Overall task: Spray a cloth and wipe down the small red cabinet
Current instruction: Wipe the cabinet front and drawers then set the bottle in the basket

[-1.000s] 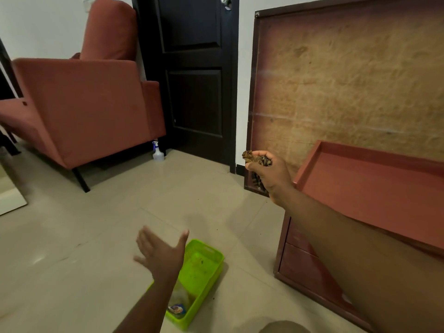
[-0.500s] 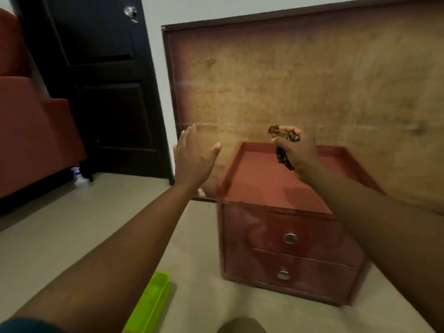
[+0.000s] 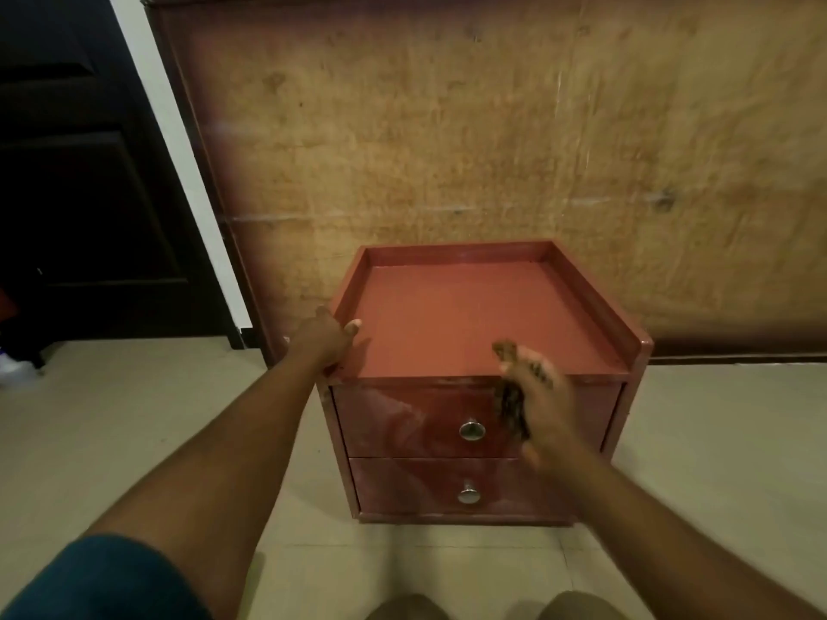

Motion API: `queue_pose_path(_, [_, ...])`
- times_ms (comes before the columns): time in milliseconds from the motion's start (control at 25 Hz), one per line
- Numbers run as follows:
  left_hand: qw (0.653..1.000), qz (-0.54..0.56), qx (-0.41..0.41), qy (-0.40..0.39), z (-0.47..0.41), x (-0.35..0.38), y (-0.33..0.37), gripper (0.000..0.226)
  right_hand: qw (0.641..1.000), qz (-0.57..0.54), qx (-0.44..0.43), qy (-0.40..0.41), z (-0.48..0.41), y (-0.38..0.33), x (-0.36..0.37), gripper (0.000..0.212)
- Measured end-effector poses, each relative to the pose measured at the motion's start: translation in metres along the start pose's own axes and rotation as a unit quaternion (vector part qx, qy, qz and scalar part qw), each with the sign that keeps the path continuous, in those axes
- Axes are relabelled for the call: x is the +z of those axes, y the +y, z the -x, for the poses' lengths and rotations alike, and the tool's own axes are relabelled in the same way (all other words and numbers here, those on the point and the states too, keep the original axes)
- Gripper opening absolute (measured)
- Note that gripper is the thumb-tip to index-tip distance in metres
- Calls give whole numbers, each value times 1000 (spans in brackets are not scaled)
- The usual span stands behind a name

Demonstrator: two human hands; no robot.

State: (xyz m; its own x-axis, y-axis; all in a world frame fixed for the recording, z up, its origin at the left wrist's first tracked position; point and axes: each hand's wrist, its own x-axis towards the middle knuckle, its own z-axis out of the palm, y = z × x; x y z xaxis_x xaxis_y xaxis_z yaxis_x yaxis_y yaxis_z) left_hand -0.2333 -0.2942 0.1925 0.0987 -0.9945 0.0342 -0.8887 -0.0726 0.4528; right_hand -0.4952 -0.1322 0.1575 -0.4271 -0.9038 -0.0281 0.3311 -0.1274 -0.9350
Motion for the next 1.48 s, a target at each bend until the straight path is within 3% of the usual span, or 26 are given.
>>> queue_pose_path(120, [999, 5, 31, 11, -4, 1, -2, 73, 948, -160, 252, 108, 25, 69, -1, 14])
queue_pose_path(200, [999, 11, 44, 18, -4, 3, -5, 78, 911, -219, 322, 134, 10, 99, 18, 26])
queue_pose_path(320, [998, 2, 55, 11, -3, 4, -8, 83, 863, -308, 318, 244, -38, 115, 58, 26])
queue_pose_path(400, [998, -1, 57, 15, -2, 5, -7, 80, 847, -298, 297, 324, -70, 128, 74, 21])
queue_pose_path(480, [998, -7, 61, 23, -2, 6, -7, 80, 896, -101, 231, 365, -81, 147, 78, 19])
queue_pose_path(520, [998, -14, 64, 25, -3, 8, -9, 80, 901, 34, 221, 373, -78, 149, 80, 32])
queue_pose_path(600, [997, -21, 67, 24, -3, 7, -9, 83, 854, -56, 203, 477, -76, 156, 85, 46])
queue_pose_path(640, [998, -18, 64, 22, -1, 7, -8, 85, 859, -175, 137, 462, -65, 153, 84, 49])
queue_pose_path(680, [998, -12, 65, 22, -1, 7, -8, 85, 871, -190, 93, 443, -59, 145, 76, 49])
queue_pose_path(760, [997, -13, 70, 31, -2, 7, -8, 85, 913, -80, 89, 390, -30, 134, 75, 35])
queue_pose_path(800, [997, -12, 68, 35, -2, 6, -8, 86, 912, -178, 154, 336, -27, 131, 77, 19])
queue_pose_path(880, [997, -11, 69, 34, -2, 7, -7, 88, 837, -323, 343, 277, -51, 118, 72, 17])
queue_pose_path(960, [997, -1, 68, 36, 0, 8, -6, 88, 869, -295, 327, 225, -39, 114, 68, 16])
queue_pose_path(1040, [997, 6, 68, 42, 1, 8, -6, 89, 924, -212, 196, 253, -27, 138, 60, 11])
queue_pose_path(1120, [996, 7, 75, 47, 0, 9, -7, 89, 943, -153, 205, 213, -17, 183, 42, 43])
queue_pose_path(1160, [996, 4, 77, 51, 0, 10, -7, 89, 939, -142, 214, 229, -8, 199, 28, 41])
queue_pose_path(1240, [995, -15, 73, 60, -2, 11, -7, 90, 924, -159, 275, 214, 11, 211, 6, 8])
queue_pose_path(1360, [994, -41, 64, 73, -1, 12, -5, 90, 853, -271, 358, 265, -12, 237, -4, 35])
queue_pose_path(1480, [993, -52, 67, 81, -2, 14, -5, 86, 844, -197, 363, 341, -41, 248, 7, 25])
